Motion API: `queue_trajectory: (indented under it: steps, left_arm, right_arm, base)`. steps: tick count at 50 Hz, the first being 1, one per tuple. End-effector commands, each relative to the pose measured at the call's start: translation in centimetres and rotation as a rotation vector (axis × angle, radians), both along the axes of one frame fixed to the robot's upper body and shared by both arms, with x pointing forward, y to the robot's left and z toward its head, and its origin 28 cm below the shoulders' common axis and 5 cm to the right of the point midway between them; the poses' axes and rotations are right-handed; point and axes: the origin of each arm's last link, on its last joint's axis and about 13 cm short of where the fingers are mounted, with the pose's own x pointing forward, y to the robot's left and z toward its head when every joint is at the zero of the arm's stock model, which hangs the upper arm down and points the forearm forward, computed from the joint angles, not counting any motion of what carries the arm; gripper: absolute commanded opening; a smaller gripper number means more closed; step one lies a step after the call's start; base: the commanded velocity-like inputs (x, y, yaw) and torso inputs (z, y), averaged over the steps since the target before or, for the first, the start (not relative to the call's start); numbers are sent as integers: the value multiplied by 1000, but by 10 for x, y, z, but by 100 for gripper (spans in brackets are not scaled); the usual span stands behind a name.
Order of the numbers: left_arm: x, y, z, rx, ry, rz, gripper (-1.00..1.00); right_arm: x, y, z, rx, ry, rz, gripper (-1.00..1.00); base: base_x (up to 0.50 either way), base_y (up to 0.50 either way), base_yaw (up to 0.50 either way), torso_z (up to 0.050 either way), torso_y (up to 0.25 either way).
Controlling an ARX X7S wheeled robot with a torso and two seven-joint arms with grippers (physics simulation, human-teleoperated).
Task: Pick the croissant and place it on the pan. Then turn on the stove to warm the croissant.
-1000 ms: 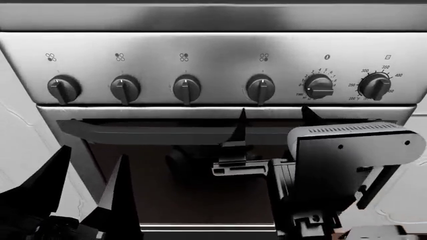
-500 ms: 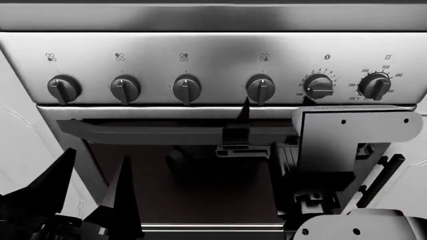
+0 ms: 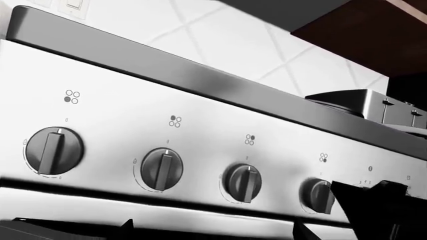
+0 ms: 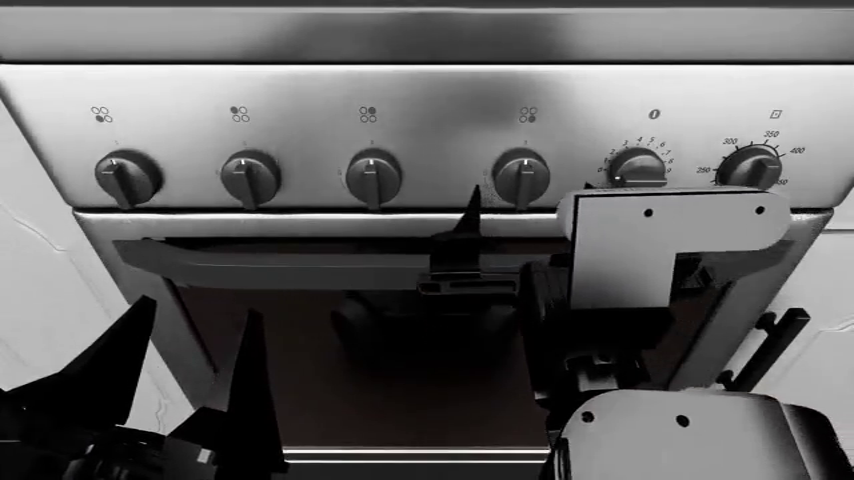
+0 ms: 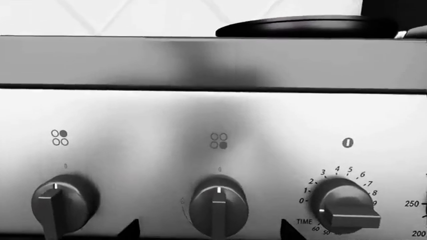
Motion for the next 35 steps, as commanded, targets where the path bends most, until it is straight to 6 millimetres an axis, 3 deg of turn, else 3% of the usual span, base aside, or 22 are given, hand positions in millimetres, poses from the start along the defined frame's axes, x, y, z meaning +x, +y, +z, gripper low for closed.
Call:
queue_trajectory:
  steps: [1, 12, 35]
  left_arm:
    - [0, 1, 0, -4, 6, -4, 100]
    - [0, 2, 1, -12, 4, 0, 100]
    - [0, 2, -1, -18, 13, -2, 100]
  right_arm:
    - [7, 4, -7, 5, 15, -1, 100]
    - [13, 10, -19, -10, 6, -23, 100]
    - [19, 10, -17, 4, -6, -29, 100]
  base:
    - [0, 0, 0, 0, 0]
    - [0, 0, 0, 0, 0]
    - [0, 0, 0, 0, 0]
